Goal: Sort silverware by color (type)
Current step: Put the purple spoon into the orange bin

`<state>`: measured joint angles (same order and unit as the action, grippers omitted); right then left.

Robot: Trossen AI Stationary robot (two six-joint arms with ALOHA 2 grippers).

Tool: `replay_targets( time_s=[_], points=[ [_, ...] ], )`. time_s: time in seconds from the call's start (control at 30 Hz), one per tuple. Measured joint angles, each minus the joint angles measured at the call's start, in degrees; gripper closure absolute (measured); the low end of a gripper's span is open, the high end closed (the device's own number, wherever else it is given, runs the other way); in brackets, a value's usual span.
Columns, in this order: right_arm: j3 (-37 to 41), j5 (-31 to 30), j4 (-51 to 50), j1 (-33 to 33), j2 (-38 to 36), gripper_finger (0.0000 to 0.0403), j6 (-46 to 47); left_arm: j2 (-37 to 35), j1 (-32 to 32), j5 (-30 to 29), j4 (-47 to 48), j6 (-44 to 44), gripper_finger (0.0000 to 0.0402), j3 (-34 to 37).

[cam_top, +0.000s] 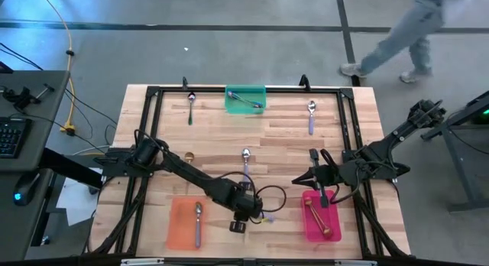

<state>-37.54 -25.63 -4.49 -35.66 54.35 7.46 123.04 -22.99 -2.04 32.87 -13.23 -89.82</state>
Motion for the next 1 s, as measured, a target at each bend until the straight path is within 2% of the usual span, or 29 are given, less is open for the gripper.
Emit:
replay_targets(
  time_s=[0.73,0.87,1.0],
  points=[
    [0.0,0.02,-0.44,0.0,-0.02,0.0403,-0.01,2.69,0.53,1.96,-0.2,1.93,0.0283,-0.22],
    [0.0,0.02,-0.46,0.0,-0.02,0.0403,0.0,2.97,0.63,1.93,0.13,2.69,0.031,-0.26],
    [0.0,0.02,-0.46,0.0,-0.02,0.0403,0.0,3.0,0.91,2.8,0.62,4.79,0.0362,-0.26]
  ],
)
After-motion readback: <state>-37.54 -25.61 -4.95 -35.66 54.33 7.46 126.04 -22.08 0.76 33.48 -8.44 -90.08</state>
